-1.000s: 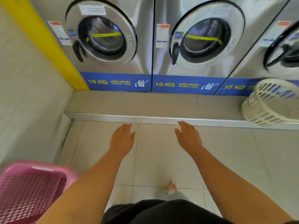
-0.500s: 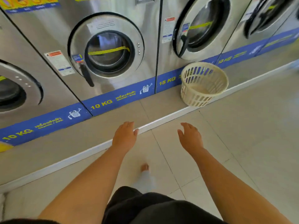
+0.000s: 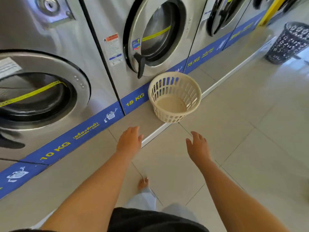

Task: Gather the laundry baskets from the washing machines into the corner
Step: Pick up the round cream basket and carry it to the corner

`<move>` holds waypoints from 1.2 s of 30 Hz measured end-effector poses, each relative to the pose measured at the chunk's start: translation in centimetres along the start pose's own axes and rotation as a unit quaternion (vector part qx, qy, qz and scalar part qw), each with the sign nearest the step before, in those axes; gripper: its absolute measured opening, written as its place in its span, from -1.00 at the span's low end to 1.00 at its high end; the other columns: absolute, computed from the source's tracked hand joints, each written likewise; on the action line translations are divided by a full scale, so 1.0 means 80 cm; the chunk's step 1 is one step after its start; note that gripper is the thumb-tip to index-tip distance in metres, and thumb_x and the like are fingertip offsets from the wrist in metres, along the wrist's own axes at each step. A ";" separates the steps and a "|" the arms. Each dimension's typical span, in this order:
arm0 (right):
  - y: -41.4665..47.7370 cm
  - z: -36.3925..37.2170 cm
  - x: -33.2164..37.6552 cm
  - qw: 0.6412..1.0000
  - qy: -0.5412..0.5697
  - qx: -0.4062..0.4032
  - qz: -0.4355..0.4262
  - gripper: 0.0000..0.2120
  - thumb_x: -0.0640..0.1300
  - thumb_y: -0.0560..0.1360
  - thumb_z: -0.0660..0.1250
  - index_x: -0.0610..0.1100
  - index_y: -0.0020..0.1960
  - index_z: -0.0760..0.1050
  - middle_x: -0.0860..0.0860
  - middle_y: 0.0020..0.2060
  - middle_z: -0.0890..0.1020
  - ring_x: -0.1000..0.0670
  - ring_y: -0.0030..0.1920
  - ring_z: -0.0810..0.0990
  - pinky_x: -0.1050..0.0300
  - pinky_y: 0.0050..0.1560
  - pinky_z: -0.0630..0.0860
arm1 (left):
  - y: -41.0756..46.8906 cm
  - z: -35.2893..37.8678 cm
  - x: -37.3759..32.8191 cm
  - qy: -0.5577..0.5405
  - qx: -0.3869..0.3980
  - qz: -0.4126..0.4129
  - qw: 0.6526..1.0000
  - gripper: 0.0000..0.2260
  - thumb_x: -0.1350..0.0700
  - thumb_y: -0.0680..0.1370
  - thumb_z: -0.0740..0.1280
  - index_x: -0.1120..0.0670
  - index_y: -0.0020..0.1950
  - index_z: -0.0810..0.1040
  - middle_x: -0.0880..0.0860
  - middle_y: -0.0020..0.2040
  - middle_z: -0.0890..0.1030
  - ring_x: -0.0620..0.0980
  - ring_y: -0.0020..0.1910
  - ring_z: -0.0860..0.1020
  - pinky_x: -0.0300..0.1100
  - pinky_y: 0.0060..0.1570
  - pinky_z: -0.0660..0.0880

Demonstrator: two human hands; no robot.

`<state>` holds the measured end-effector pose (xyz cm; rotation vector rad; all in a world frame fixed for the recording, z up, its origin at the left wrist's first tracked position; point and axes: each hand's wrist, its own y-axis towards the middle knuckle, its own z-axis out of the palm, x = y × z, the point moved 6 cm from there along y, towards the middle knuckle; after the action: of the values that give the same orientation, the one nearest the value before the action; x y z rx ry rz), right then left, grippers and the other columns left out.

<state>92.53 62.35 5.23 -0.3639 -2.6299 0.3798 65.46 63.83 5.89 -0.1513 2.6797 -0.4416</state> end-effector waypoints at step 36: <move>0.740 0.052 -0.104 0.988 -0.097 0.069 -0.101 -0.45 0.11 0.59 0.15 0.15 0.52 0.04 -0.03 0.56 0.03 -0.20 0.48 0.19 -0.20 0.37 0.33 | 0.501 0.228 -0.072 -0.122 -0.113 -0.369 0.914 -0.49 0.04 0.61 0.22 -0.07 0.54 0.16 0.16 0.57 0.08 0.19 0.51 0.15 0.12 0.39 0.25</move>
<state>108.97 113.78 -20.80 -0.0142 -2.7749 0.5502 76.79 97.47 -20.78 -1.2252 2.3306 -0.2935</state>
